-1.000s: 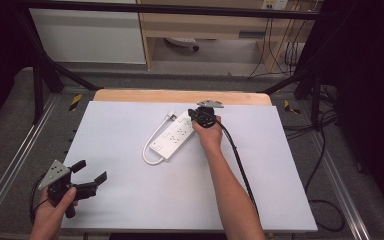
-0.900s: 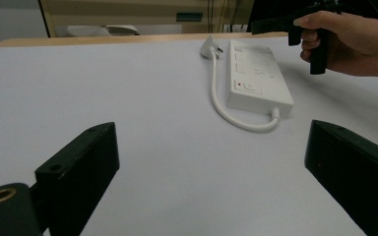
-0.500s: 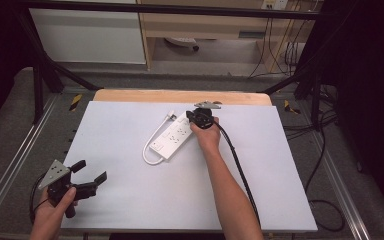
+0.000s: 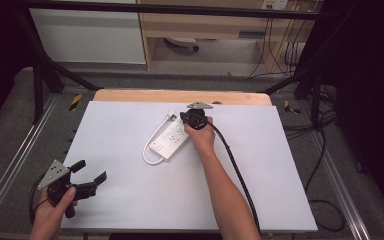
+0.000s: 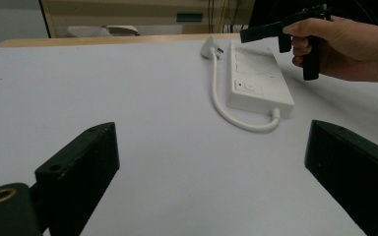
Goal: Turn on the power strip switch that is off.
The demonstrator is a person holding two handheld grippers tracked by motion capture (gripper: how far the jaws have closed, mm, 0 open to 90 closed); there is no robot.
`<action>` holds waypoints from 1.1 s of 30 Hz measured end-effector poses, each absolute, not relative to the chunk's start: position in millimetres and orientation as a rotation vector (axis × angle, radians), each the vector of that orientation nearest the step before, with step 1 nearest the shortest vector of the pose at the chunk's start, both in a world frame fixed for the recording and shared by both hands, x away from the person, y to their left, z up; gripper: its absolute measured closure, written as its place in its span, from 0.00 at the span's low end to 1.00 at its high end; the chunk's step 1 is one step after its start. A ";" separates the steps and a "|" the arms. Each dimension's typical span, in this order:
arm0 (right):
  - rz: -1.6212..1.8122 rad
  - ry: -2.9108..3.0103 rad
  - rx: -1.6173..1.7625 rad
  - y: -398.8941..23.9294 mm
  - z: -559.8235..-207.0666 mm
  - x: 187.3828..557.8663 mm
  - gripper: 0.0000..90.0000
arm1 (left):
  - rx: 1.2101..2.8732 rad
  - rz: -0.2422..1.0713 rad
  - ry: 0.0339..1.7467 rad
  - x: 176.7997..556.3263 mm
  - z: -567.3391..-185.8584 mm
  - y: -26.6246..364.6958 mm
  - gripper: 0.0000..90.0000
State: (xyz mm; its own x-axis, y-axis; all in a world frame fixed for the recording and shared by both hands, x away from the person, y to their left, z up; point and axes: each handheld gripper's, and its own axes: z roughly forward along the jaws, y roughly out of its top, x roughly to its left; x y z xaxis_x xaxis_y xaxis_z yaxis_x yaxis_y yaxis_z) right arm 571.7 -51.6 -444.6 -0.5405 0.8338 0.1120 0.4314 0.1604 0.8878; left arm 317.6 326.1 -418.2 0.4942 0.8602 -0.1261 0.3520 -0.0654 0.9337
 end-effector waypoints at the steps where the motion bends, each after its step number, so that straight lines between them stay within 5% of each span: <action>1: 1.340 2.045 1.195 -51.0 -445.0 571.7 1.00 | 1.648 0.582 1.055 317.6 -418.1 326.0 0.07; 33: 1.320 2.074 1.160 -41.2 -452.0 567.9 1.00 | 1.650 0.583 1.053 317.1 -417.9 326.4 0.07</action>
State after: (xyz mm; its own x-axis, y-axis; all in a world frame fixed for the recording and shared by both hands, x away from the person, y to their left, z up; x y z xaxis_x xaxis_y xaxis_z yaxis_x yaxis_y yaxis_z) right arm 567.9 -41.2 -452.0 -0.5637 0.8218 0.0829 0.4230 0.2010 0.8836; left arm 317.1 326.4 -417.9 0.4948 0.8601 -0.1238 0.3514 -0.0678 0.9338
